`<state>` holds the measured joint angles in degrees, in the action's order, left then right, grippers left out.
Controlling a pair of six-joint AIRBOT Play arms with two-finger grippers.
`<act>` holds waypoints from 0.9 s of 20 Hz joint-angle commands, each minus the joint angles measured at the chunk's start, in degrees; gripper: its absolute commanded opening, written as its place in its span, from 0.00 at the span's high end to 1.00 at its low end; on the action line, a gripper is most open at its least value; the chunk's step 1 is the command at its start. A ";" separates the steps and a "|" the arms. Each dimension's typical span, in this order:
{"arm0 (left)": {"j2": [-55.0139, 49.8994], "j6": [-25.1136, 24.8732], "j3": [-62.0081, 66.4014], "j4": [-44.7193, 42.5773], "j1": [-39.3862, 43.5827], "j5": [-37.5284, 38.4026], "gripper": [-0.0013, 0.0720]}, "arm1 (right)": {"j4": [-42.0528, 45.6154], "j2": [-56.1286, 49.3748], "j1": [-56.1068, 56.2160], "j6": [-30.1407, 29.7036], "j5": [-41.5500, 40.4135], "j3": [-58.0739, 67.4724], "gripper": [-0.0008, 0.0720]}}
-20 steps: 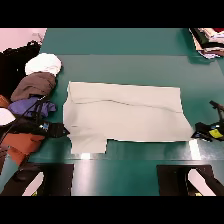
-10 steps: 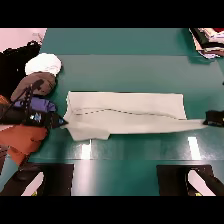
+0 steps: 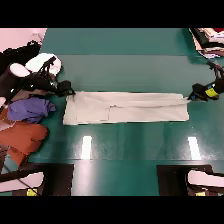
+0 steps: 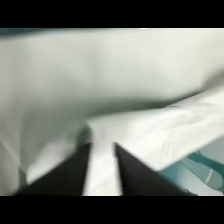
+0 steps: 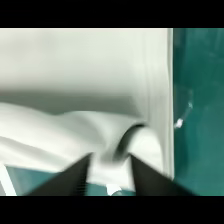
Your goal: Fold the shirts.
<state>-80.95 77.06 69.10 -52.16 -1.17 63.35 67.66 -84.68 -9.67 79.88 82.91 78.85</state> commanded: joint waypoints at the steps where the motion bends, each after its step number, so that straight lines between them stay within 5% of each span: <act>1: -6.16 0.92 6.64 -0.02 0.00 -0.92 0.18 | -7.78 -6.21 -2.64 0.00 0.00 5.18 0.36; 3: -5.88 0.87 8.41 -0.20 0.00 2.38 0.19 | -7.65 -6.29 -5.16 -2.43 1.60 3.78 0.36; 5: -5.84 0.31 8.98 0.09 0.35 5.03 0.65 | -7.76 -6.27 -8.46 -4.85 3.43 0.46 0.36; 7: -5.90 0.07 8.96 0.35 1.29 4.90 0.81 | -8.20 -6.36 -11.58 -6.95 3.37 -3.98 0.17; 17: -6.60 2.69 8.83 0.33 15.08 -3.17 0.81 | -13.31 -11.69 -11.08 -11.47 -1.14 -10.80 0.23; 18: -6.86 2.95 8.81 0.26 16.46 -4.02 0.89 | -14.49 -12.94 -9.73 -11.50 -0.74 -9.79 0.28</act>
<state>-87.33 78.72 77.89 -51.81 11.53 62.06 55.64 -94.72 -21.54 69.21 82.37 67.90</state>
